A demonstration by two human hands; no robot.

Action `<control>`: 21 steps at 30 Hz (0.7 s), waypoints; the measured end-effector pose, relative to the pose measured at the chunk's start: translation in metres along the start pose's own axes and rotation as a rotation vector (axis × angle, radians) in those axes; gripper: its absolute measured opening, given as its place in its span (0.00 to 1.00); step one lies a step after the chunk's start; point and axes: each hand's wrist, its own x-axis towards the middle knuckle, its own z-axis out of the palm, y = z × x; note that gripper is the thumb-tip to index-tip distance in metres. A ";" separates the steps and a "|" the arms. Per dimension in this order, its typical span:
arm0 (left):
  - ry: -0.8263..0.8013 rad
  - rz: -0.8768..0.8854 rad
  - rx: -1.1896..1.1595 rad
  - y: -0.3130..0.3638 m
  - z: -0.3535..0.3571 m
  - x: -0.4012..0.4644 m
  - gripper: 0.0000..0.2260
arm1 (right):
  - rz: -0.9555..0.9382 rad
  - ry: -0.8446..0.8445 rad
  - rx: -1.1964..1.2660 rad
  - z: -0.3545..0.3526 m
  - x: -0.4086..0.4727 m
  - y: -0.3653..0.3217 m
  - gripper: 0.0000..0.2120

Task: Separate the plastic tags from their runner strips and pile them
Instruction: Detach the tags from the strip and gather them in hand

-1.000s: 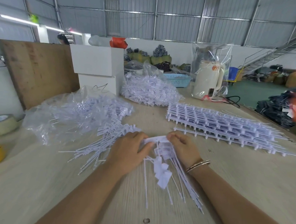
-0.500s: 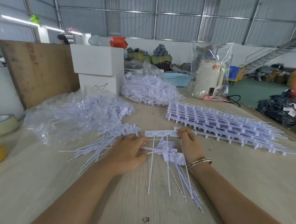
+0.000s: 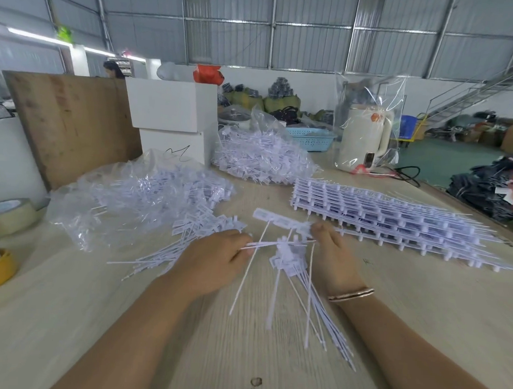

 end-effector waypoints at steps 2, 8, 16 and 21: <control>-0.004 0.015 -0.018 0.000 -0.002 0.000 0.15 | 0.003 0.001 0.005 0.000 0.000 0.001 0.14; -0.042 -0.017 0.017 -0.004 -0.005 -0.002 0.15 | 0.076 0.340 0.222 -0.011 0.014 0.009 0.13; -0.071 -0.133 0.049 -0.020 -0.014 -0.006 0.10 | 0.124 0.562 0.320 -0.019 0.022 0.019 0.14; 0.229 -0.315 0.086 -0.024 -0.013 -0.002 0.08 | 0.137 0.414 0.320 -0.015 0.023 0.019 0.13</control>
